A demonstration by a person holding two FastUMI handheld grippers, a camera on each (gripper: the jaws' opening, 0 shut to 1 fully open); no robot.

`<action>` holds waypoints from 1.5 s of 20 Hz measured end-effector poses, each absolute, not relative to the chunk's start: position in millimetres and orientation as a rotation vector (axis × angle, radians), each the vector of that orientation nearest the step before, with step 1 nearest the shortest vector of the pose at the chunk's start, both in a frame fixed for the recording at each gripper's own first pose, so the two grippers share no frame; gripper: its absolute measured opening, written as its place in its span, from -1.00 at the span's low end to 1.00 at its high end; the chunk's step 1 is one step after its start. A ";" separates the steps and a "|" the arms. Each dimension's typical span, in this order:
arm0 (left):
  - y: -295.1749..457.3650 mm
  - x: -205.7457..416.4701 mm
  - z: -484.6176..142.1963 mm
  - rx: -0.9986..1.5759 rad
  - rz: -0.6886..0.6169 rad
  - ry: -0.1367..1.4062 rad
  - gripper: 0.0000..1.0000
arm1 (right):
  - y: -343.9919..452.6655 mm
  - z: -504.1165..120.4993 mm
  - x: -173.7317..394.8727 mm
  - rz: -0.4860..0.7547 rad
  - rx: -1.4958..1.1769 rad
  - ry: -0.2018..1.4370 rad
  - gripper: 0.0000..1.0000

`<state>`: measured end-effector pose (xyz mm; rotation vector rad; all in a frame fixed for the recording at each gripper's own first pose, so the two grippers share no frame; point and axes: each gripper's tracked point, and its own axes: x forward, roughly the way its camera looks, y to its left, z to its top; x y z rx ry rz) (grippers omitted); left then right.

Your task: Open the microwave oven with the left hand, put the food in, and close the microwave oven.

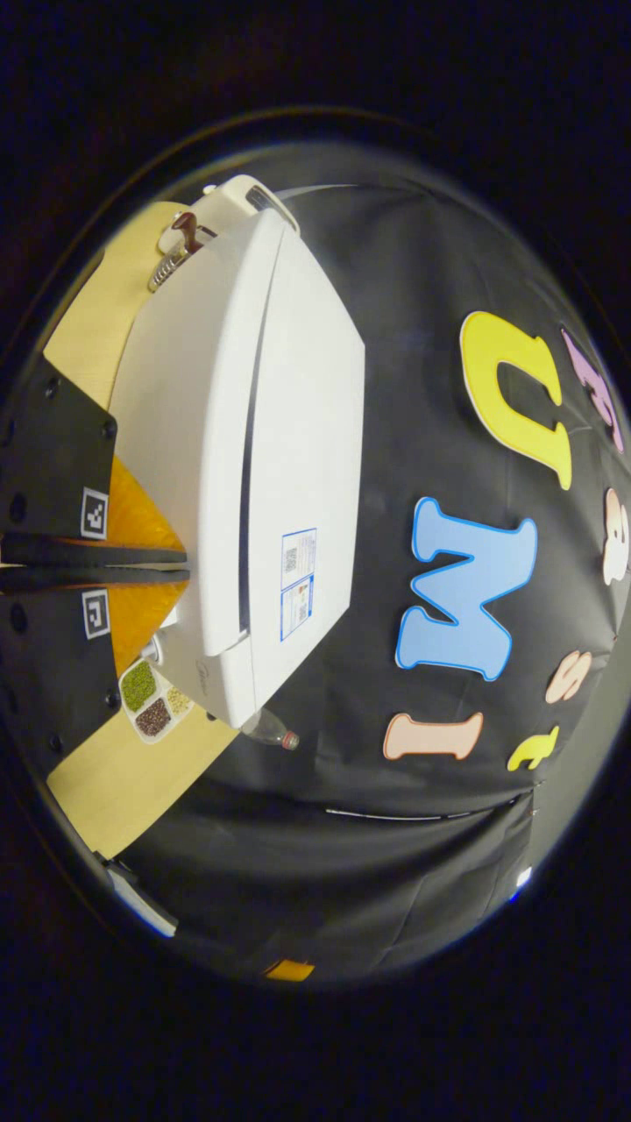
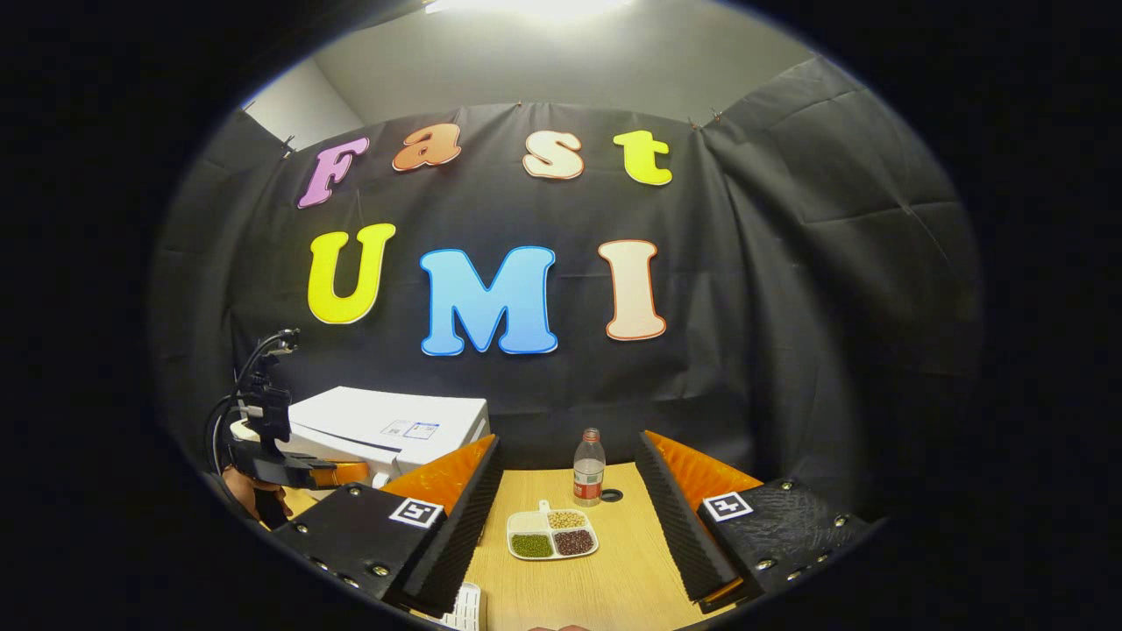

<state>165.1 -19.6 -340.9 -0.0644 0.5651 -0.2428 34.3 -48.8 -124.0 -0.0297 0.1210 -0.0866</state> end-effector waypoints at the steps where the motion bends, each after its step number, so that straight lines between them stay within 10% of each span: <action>1: -17.9 166.1 -341.2 -0.067 -0.233 0.557 -0.87 | -48.7 -125.8 35.8 -0.086 -0.027 0.126 0.84; 17: -27.7 174.0 -340.0 -0.047 -0.225 0.516 -0.86 | -19.2 -134.7 47.2 -0.043 -0.022 0.136 0.85; 27: 5.2 115.5 -175.3 0.039 -0.182 0.227 -0.85 | 11.3 -112.0 49.4 0.021 -0.013 0.089 0.84; 30: 14.4 88.4 -142.7 0.016 -0.165 0.184 -0.25 | 17.1 -101.3 42.9 0.027 0.003 0.080 0.83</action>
